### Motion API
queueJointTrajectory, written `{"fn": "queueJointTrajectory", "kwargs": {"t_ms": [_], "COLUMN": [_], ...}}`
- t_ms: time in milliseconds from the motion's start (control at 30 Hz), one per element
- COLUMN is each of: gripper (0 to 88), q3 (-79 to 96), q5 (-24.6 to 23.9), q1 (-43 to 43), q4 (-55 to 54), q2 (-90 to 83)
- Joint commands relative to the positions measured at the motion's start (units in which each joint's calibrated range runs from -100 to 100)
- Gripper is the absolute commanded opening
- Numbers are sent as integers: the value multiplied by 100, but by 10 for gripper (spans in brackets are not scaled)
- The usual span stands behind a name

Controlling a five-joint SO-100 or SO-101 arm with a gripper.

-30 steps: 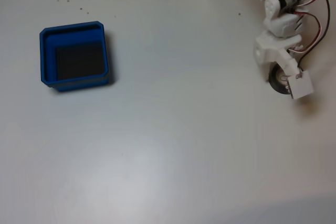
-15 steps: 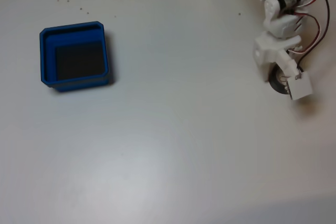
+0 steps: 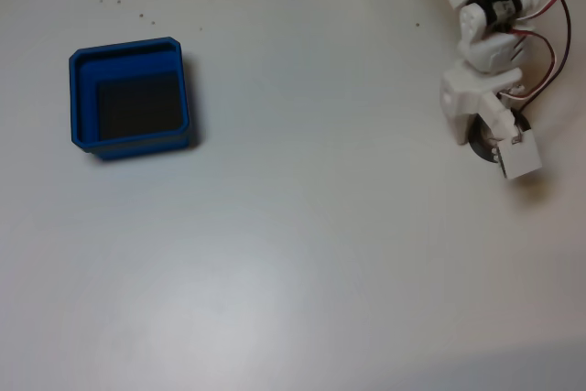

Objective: Pick the black tape roll and drop it in the blue box

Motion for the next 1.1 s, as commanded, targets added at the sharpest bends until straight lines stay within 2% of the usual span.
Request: {"fn": "queueJointTrajectory", "kwargs": {"t_ms": [0,1067], "gripper": [224,206], "q3": [-370,-379], "q5": [-23,-32], "q1": [45,45], "q4": [-105,-105], "q2": [-19,499]}}
